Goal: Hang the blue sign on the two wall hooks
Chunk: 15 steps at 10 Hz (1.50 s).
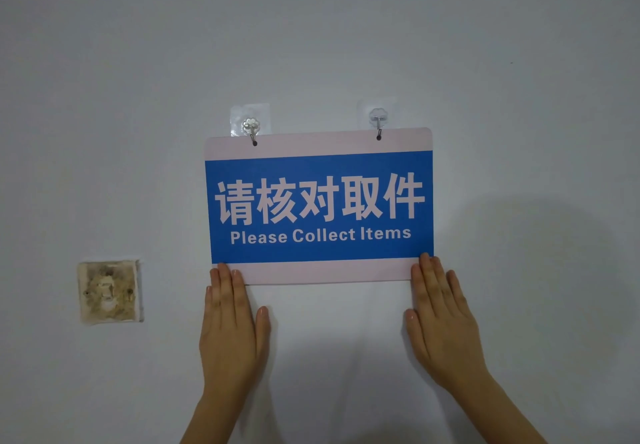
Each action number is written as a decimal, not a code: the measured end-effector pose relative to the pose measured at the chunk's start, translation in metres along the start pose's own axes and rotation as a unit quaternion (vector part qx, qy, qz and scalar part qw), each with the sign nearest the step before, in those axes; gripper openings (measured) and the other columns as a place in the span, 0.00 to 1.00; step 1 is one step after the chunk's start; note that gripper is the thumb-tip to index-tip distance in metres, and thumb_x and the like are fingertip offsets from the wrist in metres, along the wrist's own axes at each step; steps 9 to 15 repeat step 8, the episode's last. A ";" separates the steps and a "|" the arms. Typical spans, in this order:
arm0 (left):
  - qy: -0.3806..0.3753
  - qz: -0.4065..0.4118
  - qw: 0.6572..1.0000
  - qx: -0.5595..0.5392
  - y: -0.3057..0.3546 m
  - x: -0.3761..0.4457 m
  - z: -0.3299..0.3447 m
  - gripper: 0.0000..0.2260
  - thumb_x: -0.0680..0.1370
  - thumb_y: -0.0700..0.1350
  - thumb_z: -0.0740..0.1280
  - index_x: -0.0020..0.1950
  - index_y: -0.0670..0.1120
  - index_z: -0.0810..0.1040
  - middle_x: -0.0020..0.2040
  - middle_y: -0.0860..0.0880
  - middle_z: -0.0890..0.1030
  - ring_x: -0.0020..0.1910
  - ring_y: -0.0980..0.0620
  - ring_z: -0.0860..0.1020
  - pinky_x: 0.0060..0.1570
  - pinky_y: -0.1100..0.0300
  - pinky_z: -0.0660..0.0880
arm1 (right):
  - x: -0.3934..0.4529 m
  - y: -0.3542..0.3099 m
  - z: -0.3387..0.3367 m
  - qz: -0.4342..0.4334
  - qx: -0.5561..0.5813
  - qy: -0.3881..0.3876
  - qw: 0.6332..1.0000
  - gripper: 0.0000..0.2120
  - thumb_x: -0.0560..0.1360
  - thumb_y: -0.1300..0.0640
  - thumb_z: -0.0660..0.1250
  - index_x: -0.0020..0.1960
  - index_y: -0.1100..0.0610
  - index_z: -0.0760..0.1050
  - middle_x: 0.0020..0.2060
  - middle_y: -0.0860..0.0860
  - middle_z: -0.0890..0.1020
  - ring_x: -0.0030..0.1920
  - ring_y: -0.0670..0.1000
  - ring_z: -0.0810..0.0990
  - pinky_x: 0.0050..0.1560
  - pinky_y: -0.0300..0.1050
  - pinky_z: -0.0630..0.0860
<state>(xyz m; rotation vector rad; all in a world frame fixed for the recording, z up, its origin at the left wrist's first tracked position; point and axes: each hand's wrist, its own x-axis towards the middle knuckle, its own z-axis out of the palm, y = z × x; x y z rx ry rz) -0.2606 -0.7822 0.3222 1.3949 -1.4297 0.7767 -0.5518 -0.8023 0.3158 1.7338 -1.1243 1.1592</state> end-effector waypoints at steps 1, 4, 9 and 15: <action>-0.002 0.000 1.000 0.004 0.000 0.000 -0.001 0.30 0.80 0.56 0.44 0.76 0.37 0.52 0.76 0.38 0.58 0.77 0.56 0.40 0.74 0.61 0.42 | -0.005 0.000 0.000 -0.001 -0.007 -0.010 1.000 0.28 0.80 0.52 0.43 0.77 0.61 0.42 0.78 0.53 0.43 0.78 0.52 0.45 0.78 0.49 0.43; -0.006 -0.003 1.000 0.005 0.002 -0.002 -0.007 0.30 0.78 0.51 0.52 0.76 0.36 0.50 0.76 0.39 0.56 0.77 0.46 0.50 0.74 0.60 0.43 | -0.013 -0.003 -0.009 0.023 -0.029 -0.052 0.998 0.26 0.80 0.52 0.42 0.73 0.66 0.54 0.73 0.59 0.60 0.78 0.51 0.44 0.77 0.50 0.45; -0.061 -0.068 0.995 -0.030 0.013 -0.019 -0.027 0.33 0.77 0.57 0.40 0.77 0.39 0.51 0.78 0.46 0.49 0.77 0.52 0.48 0.75 0.62 0.41 | -0.014 -0.023 -0.026 0.075 -0.020 -0.040 0.996 0.27 0.78 0.54 0.47 0.71 0.67 0.64 0.72 0.60 0.64 0.73 0.57 0.62 0.75 0.50 0.48; -0.061 -0.068 0.995 -0.030 0.013 -0.019 -0.027 0.33 0.77 0.57 0.40 0.77 0.39 0.51 0.78 0.46 0.49 0.77 0.52 0.48 0.75 0.62 0.41 | -0.014 -0.023 -0.026 0.075 -0.020 -0.040 0.996 0.27 0.78 0.54 0.47 0.71 0.67 0.64 0.72 0.60 0.64 0.73 0.57 0.62 0.75 0.50 0.48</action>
